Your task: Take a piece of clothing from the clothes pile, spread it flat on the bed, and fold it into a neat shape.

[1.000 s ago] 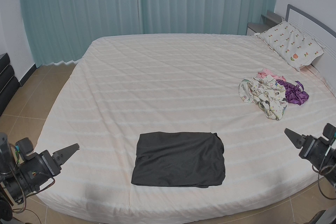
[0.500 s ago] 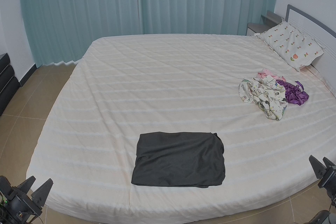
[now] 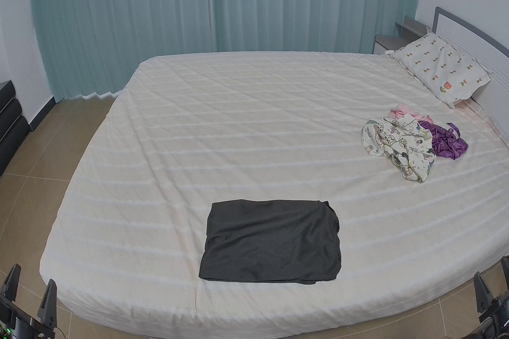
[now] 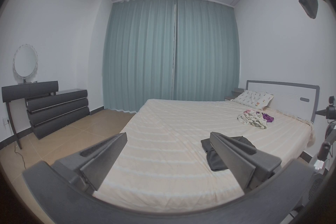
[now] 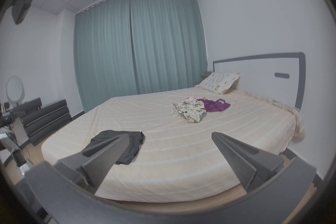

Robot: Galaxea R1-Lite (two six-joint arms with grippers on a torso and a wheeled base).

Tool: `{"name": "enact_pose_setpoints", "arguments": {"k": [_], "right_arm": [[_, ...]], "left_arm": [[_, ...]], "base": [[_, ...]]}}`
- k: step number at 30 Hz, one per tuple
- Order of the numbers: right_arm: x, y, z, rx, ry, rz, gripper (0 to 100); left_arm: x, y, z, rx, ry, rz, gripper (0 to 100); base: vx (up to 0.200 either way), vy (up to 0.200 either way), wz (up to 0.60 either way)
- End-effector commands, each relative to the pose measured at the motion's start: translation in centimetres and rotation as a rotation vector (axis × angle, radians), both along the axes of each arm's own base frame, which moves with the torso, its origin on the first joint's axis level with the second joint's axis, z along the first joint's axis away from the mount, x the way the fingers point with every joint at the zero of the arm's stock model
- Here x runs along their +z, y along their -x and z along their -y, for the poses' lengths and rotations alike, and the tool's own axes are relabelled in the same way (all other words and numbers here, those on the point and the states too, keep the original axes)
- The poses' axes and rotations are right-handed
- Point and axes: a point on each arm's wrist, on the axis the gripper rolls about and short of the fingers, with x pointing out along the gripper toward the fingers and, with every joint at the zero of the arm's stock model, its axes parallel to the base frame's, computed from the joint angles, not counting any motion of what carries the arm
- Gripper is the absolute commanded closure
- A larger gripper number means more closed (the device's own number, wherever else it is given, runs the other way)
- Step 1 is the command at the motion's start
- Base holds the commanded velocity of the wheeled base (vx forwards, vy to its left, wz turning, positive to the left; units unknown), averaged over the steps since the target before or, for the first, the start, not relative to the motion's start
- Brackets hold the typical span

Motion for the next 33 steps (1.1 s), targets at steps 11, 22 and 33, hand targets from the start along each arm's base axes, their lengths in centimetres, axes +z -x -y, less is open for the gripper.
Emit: {"name": "enact_pose_setpoints", "arguments": {"k": [11,22,33], "right_arm": [[-0.03,0.68,-0.07,-0.004,0.256,0.079,0],[-0.04,0.95,-0.15,0.034,0.156,0.031,0],[0.05,0.78,0.25,-0.146,0.106,0.073,0]], "left_arm": [[-1.27,0.4,0.3,-0.1,-0.067,-0.029,0],[-1.24,0.4,0.3,-0.1,-0.064,-0.026,0],[-1.28,0.38,0.31,-0.101,-0.062,-0.027,0]], "base": [[0.0,0.0,0.0],[0.0,0.0,0.0],[0.0,0.0,0.0]]}}
